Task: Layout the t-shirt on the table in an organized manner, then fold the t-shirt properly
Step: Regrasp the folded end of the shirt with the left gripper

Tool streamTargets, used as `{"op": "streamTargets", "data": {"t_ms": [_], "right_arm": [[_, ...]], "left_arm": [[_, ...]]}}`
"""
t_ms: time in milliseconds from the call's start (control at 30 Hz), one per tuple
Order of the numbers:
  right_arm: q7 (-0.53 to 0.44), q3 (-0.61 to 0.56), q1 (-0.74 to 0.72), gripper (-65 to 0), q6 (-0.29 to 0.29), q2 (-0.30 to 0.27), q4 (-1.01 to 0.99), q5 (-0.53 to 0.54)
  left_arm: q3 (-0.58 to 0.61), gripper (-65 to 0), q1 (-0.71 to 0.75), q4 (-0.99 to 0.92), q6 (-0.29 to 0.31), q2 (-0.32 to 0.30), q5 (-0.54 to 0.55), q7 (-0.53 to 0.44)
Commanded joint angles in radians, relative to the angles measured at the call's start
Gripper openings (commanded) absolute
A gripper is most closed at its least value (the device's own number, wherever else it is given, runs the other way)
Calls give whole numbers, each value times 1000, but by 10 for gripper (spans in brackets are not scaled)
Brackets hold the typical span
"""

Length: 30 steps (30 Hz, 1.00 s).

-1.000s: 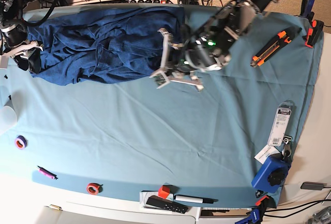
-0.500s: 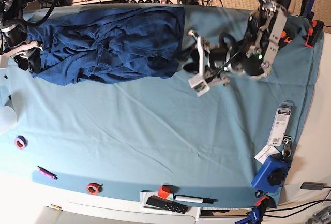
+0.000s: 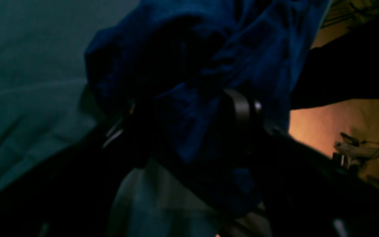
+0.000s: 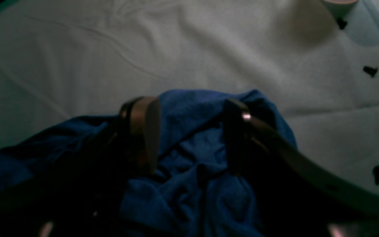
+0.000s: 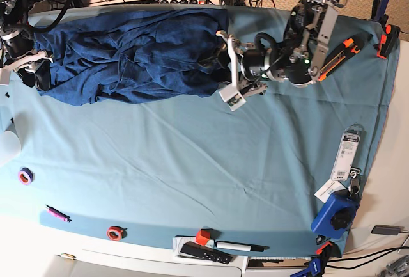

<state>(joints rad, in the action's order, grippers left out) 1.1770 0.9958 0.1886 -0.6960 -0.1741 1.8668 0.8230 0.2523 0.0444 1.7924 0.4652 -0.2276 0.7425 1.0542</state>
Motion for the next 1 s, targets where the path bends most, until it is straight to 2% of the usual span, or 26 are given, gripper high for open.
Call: {"op": "streamTargets", "data": {"t_ms": [0, 167, 267, 333, 400, 433, 567, 800, 967], "right_arm": [[-27, 6, -6, -347, 2, -17, 18, 21], [-28, 6, -6, -347, 2, -17, 18, 21], [-28, 6, -6, -347, 2, -17, 18, 21], [-28, 6, -6, -347, 2, -17, 18, 21], [-27, 6, -6, -347, 2, -17, 18, 21], [-27, 6, -6, -347, 2, -17, 18, 21], [-27, 6, -6, -347, 2, -17, 18, 21], [-28, 6, -6, -347, 2, -17, 18, 21], [-28, 6, -6, -347, 2, -17, 18, 21]], "left_arm": [[5, -328, -11, 16, 8, 0, -1, -30], [32, -340, -11, 16, 3, 0, -56, -35], [53, -397, -11, 16, 3, 0, -67, -41], [66, -476, -11, 16, -12, 0, -66, -46], [72, -623, -11, 16, -23, 0, -66, -58], [72, -650, -12, 16, -22, 0, -58, -60], [72, -650, -11, 33, 0, 0, 3, -44], [72, -650, -11, 76, 180, 0, 358, 124], [72, -650, -11, 76, 191, 1, 377, 124]]}}
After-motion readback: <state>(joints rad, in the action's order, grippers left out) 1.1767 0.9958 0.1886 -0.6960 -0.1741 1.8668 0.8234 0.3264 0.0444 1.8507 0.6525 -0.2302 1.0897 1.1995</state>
